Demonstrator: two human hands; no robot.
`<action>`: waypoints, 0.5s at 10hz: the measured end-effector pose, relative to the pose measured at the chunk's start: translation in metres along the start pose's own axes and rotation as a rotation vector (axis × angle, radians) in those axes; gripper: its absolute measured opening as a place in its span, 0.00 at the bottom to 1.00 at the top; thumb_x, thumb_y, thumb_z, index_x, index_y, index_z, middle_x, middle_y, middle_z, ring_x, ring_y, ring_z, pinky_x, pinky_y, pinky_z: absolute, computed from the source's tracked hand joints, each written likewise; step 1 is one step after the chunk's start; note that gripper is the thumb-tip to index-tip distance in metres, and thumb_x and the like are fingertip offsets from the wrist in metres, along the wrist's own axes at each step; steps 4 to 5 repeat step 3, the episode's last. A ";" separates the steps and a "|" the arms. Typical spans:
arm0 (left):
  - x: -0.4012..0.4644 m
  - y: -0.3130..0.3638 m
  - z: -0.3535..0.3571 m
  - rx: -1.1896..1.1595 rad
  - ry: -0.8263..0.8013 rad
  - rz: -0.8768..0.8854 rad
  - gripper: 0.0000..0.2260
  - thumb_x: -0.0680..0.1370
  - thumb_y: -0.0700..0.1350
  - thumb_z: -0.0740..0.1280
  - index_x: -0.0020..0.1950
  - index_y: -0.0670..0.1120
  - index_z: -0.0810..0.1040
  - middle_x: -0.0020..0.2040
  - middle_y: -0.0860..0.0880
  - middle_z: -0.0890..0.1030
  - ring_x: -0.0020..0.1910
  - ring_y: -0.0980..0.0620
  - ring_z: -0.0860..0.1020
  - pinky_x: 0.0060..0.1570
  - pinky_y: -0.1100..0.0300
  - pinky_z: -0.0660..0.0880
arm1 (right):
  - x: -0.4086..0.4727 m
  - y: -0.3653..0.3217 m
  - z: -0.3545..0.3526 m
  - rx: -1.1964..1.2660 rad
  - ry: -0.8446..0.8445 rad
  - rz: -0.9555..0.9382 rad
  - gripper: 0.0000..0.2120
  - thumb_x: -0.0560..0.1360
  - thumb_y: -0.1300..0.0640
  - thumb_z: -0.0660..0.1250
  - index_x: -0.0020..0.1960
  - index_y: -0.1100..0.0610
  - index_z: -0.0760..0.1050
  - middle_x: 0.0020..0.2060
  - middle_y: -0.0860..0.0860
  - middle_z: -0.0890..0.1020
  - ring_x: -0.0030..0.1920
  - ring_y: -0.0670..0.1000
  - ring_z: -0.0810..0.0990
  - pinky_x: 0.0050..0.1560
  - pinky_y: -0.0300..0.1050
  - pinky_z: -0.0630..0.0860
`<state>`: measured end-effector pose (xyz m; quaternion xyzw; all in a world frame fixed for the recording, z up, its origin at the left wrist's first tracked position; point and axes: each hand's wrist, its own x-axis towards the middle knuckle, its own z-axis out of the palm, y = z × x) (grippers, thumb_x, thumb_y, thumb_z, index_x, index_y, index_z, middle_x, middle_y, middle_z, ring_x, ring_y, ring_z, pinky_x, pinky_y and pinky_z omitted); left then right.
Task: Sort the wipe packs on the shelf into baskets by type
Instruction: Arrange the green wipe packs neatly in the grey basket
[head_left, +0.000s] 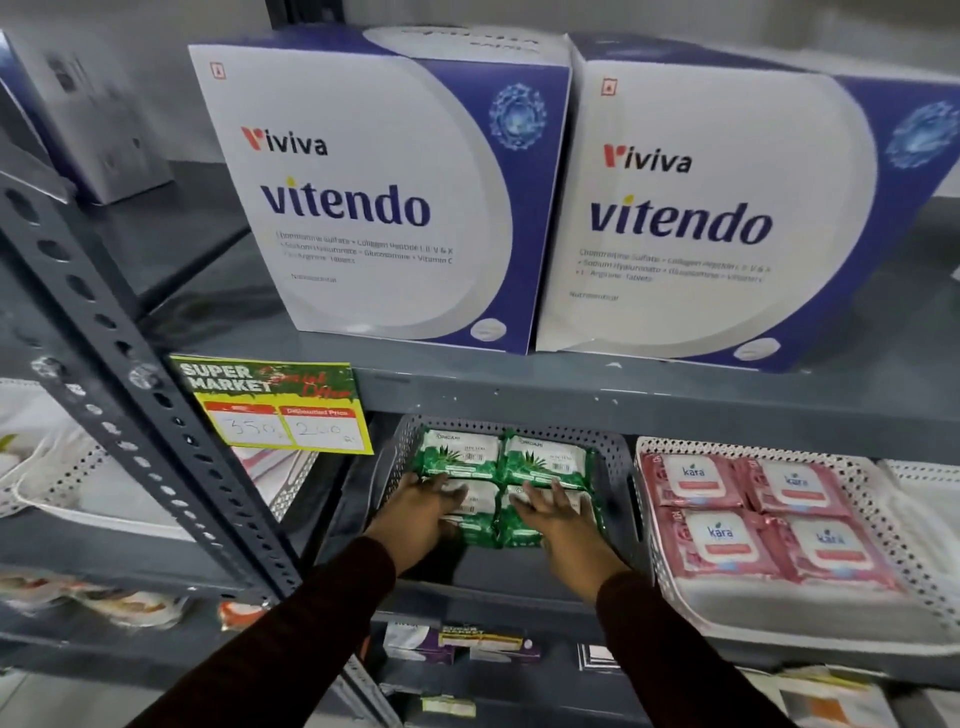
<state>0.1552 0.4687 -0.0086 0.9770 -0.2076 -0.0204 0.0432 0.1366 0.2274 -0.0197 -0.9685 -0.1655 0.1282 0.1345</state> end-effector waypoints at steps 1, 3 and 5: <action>-0.001 0.001 0.001 -0.006 -0.012 0.021 0.24 0.83 0.47 0.62 0.78 0.50 0.60 0.79 0.44 0.58 0.73 0.40 0.59 0.72 0.54 0.50 | -0.005 -0.004 0.001 -0.054 -0.004 -0.029 0.50 0.69 0.81 0.53 0.80 0.43 0.44 0.80 0.45 0.41 0.78 0.56 0.33 0.77 0.64 0.36; 0.001 0.012 -0.017 -0.030 -0.108 -0.032 0.26 0.82 0.50 0.62 0.78 0.48 0.61 0.79 0.44 0.58 0.74 0.39 0.58 0.72 0.53 0.56 | -0.007 -0.005 -0.010 0.037 -0.040 -0.043 0.43 0.75 0.73 0.54 0.80 0.46 0.41 0.78 0.45 0.36 0.78 0.55 0.31 0.76 0.60 0.32; 0.001 0.012 -0.017 -0.030 -0.108 -0.032 0.26 0.82 0.50 0.62 0.78 0.48 0.61 0.79 0.44 0.58 0.74 0.39 0.58 0.72 0.53 0.56 | -0.007 -0.005 -0.010 0.037 -0.040 -0.043 0.43 0.75 0.73 0.54 0.80 0.46 0.41 0.78 0.45 0.36 0.78 0.55 0.31 0.76 0.60 0.32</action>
